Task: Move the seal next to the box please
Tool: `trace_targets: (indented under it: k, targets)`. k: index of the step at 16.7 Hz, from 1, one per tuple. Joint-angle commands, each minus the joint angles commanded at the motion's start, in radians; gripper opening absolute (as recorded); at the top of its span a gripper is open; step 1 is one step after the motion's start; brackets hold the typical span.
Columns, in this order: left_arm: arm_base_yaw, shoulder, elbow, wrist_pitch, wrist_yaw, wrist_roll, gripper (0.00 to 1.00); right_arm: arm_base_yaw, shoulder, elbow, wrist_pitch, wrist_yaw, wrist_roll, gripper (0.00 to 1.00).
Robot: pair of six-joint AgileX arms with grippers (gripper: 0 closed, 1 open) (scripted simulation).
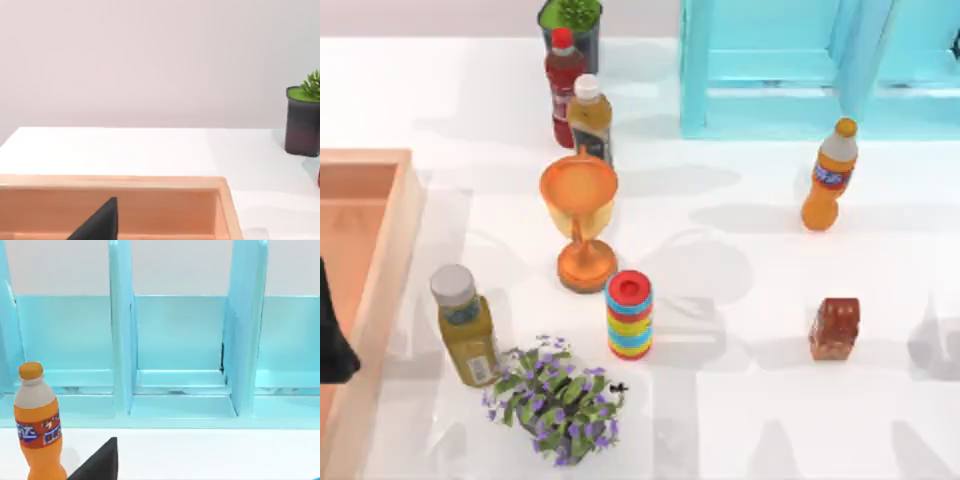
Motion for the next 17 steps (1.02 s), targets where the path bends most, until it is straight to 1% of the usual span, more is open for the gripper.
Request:
trace_targets:
  k: [4, 6, 8, 10, 12, 17]
  targets:
    - [-0.018, 0.025, 0.026, -0.011, 0.0, -0.01, 1.0, 0.0, 0.0, 0.0, 0.0, 0.0, 0.0, 1.0]
    - [-0.063, 0.093, 0.096, -0.039, -0.001, -0.037, 1.0, 0.0, 0.0, 0.0, 0.0, 0.0, 0.0, 1.0]
    - [-0.128, 0.199, 0.205, -0.083, -0.004, -0.077, 1.0, 0.0, 0.0, 0.0, 0.0, 0.0, 0.0, 1.0]
    - [-0.209, 0.348, 0.36, -0.144, -0.01, -0.13, 1.0, 0.0, 0.0, 0.0, 0.0, 0.0, 0.0, 1.0]
    - [-0.3, 0.528, 0.551, -0.219, -0.018, -0.192, 1.0, 0.0, 0.0, 0.0, 0.0, 0.0, 0.0, 1.0]
    - [-0.548, 1.079, 1.143, -0.47, -0.044, -0.377, 1.0, 0.0, 0.0, 0.0, 0.0, 0.0, 0.0, 1.0]
